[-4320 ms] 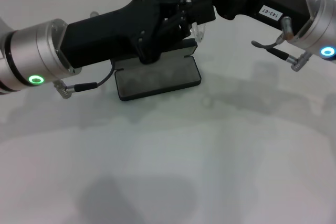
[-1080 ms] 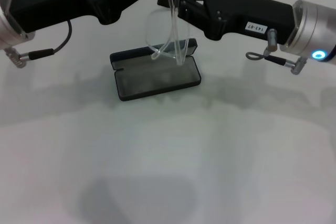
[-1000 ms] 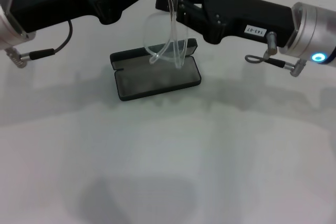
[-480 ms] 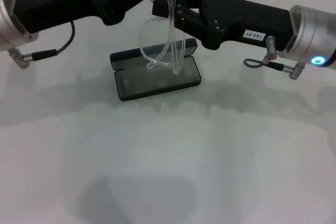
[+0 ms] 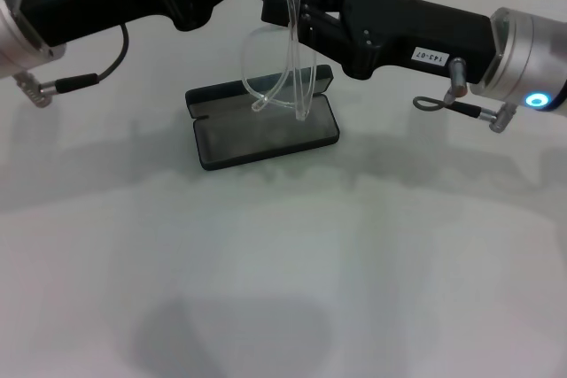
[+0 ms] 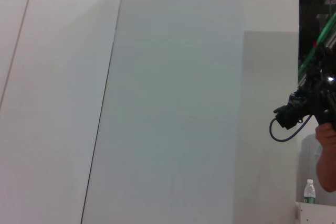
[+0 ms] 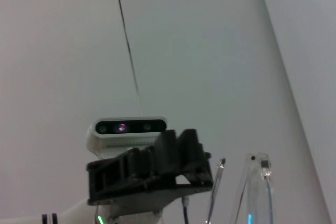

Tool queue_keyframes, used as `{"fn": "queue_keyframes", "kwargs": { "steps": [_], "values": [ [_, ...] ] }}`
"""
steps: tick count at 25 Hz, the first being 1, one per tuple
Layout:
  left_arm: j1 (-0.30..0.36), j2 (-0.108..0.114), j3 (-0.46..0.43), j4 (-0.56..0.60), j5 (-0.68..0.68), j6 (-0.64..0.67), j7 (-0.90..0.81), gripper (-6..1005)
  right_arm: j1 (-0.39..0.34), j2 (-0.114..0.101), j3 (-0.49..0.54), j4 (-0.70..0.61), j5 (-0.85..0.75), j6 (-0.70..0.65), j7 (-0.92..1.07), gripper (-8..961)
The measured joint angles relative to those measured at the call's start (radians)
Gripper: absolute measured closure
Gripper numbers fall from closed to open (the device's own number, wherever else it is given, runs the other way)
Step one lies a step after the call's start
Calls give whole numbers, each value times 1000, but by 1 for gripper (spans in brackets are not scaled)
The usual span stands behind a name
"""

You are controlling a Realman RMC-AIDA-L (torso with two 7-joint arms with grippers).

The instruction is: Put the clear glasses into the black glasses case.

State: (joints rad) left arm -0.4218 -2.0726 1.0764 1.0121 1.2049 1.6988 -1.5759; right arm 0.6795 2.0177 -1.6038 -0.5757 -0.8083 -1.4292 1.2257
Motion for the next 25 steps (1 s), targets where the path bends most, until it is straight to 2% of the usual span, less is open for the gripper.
{"fn": "queue_keyframes", "kwargs": {
  "steps": [17, 25],
  "values": [
    [-14, -5, 0, -7, 8, -7, 11, 901, 8, 3, -34, -32, -3, 4, 6, 831],
    [-1, -5, -14, 0, -9, -5, 11, 901, -3, -1, -27, -28, -3, 10, 6, 831]
  ]
}}
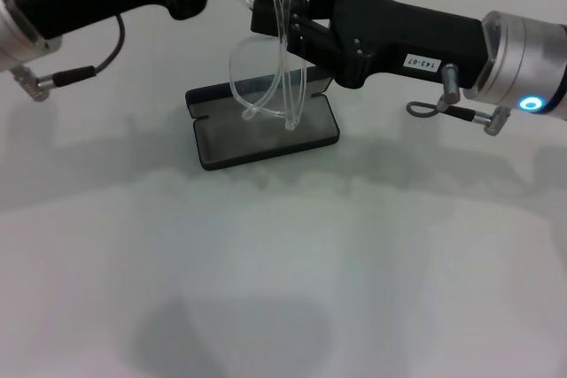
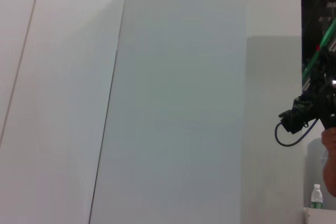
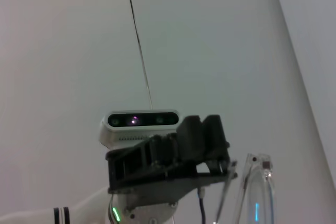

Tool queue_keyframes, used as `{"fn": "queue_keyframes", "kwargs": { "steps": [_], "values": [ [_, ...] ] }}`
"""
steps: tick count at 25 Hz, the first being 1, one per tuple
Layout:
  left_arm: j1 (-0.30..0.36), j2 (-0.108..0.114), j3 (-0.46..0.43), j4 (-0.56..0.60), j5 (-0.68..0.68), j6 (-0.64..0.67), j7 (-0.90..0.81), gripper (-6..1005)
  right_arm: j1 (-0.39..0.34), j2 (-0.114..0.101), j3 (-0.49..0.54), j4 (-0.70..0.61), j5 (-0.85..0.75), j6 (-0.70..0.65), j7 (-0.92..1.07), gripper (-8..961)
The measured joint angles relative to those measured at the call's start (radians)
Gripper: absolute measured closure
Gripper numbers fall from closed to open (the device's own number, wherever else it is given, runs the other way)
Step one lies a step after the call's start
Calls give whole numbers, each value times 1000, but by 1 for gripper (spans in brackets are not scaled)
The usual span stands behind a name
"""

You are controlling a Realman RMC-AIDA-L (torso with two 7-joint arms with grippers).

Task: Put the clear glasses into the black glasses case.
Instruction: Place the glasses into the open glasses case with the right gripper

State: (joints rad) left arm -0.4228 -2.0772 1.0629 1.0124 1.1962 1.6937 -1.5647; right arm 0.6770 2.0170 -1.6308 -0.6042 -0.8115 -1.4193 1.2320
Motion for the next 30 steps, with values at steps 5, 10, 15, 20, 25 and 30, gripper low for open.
{"fn": "queue_keyframes", "kwargs": {
  "steps": [5, 10, 15, 20, 25, 30],
  "values": [
    [9, -1, -2, 2, -8, 6, 0, 901, -1, -1, 2, 7, 0, 24, -4, 831],
    [36, 8, -2, 18, -8, 8, -6, 901, -1, -15, 3, 8, 1, 76, -4, 831],
    [116, 41, -2, 79, 15, 12, -41, 901, 15, -66, 16, -10, -59, 102, 60, 831],
    [179, 70, -7, 96, 28, 12, -59, 901, 88, -118, 117, -137, -425, 133, 333, 831],
    [197, 75, -12, 100, 84, 13, -60, 901, 227, -111, 181, -288, -949, 103, 650, 830],
    [172, 82, -12, 112, 246, 23, -60, 901, 349, -53, 230, -303, -1256, 48, 738, 830]
  ]
}}
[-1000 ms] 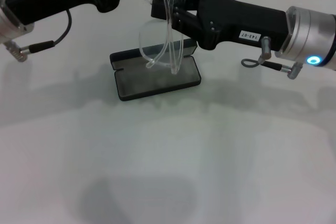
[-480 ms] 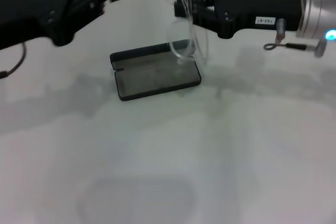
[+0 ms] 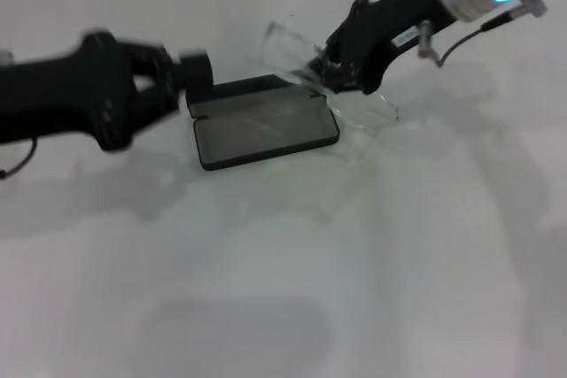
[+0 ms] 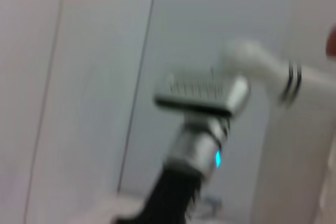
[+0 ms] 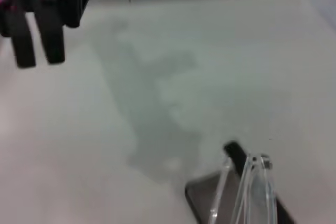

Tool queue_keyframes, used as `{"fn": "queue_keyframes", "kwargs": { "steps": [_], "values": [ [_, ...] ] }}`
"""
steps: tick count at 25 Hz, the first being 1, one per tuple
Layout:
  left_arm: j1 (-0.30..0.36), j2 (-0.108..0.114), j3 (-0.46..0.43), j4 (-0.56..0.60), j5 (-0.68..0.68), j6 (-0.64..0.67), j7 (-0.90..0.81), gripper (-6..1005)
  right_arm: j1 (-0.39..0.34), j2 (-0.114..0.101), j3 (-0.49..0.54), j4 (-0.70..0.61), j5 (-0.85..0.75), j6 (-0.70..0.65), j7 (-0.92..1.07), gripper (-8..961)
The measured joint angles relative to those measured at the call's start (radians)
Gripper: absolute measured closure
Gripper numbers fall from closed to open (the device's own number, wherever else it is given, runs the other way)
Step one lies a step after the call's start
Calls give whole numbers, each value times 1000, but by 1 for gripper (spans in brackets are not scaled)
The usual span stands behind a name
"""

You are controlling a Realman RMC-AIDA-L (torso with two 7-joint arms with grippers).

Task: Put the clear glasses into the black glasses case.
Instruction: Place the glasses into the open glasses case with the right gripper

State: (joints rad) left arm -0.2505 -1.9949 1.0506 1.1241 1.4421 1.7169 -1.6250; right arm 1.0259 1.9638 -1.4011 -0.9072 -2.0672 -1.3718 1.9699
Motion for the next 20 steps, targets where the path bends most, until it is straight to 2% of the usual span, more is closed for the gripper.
{"fn": "queue_keyframes", "kwargs": {
  "steps": [2, 5, 6, 7, 8, 11, 16, 20],
  "values": [
    [-7, -4, 0, 0, 49, 5, 1, 901, 32, 34, 10, 0, -104, -4, 2, 830],
    [-9, -10, 0, 0, 79, 7, 5, 901, 75, 63, -36, 3, -199, 25, 0, 830],
    [-9, -14, -1, 0, 100, 7, 8, 901, 88, 65, -93, 5, -208, 49, 0, 830],
    [-10, -14, -1, 0, 101, 7, 9, 901, 88, 65, -93, 5, -208, 49, 0, 830],
    [-9, -14, -1, 0, 106, 7, 11, 901, 93, 65, -187, 0, -204, 93, 3, 830],
    [-4, -9, -1, 3, 124, 8, 27, 901, 82, 65, -287, -23, -189, 146, 5, 830],
    [-10, -4, -2, 28, 250, 26, 27, 900, 38, 65, -403, -64, -194, 238, 6, 830],
    [-16, -7, -1, 33, 285, 33, 26, 900, 43, 66, -463, -66, -200, 304, 6, 830]
  ]
}}
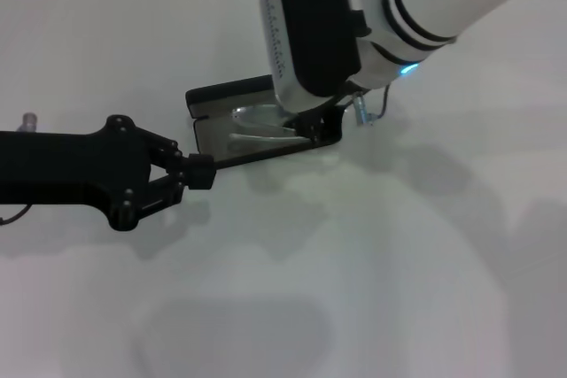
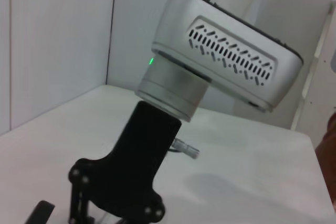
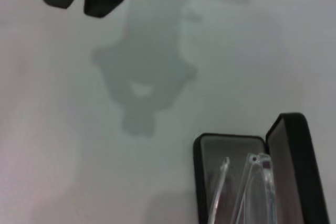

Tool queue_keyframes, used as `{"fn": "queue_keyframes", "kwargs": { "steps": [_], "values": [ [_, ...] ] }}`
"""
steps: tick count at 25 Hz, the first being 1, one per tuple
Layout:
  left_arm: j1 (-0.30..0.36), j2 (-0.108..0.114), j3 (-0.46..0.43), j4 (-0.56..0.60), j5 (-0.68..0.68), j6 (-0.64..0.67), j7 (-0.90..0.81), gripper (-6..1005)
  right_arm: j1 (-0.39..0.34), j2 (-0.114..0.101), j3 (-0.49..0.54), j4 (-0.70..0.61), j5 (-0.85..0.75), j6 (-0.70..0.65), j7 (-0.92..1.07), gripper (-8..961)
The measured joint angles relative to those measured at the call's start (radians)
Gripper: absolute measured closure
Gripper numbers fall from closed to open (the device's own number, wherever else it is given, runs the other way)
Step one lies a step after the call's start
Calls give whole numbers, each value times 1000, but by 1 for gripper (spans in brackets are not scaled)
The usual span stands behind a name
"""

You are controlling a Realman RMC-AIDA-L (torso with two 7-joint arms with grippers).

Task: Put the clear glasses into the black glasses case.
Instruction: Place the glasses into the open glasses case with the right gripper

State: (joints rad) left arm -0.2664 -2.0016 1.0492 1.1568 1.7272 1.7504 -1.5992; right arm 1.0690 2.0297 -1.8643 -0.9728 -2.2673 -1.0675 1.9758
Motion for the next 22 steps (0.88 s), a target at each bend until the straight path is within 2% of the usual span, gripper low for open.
{"fn": "queue_keyframes", "kwargs": {
  "steps": [6, 11, 22],
  "values": [
    [-7, -2, -13, -8, 3, -1, 2, 900, -5, 0, -76, 11, -14, 95, -1, 830],
    [20, -12, -25, -8, 5, 0, 34, 900, -22, 0, -166, 26, -18, 193, -9, 830],
    [36, -24, -49, -14, 9, 3, 36, 900, -61, 0, -262, 3, -18, 314, -69, 829]
  ]
}}
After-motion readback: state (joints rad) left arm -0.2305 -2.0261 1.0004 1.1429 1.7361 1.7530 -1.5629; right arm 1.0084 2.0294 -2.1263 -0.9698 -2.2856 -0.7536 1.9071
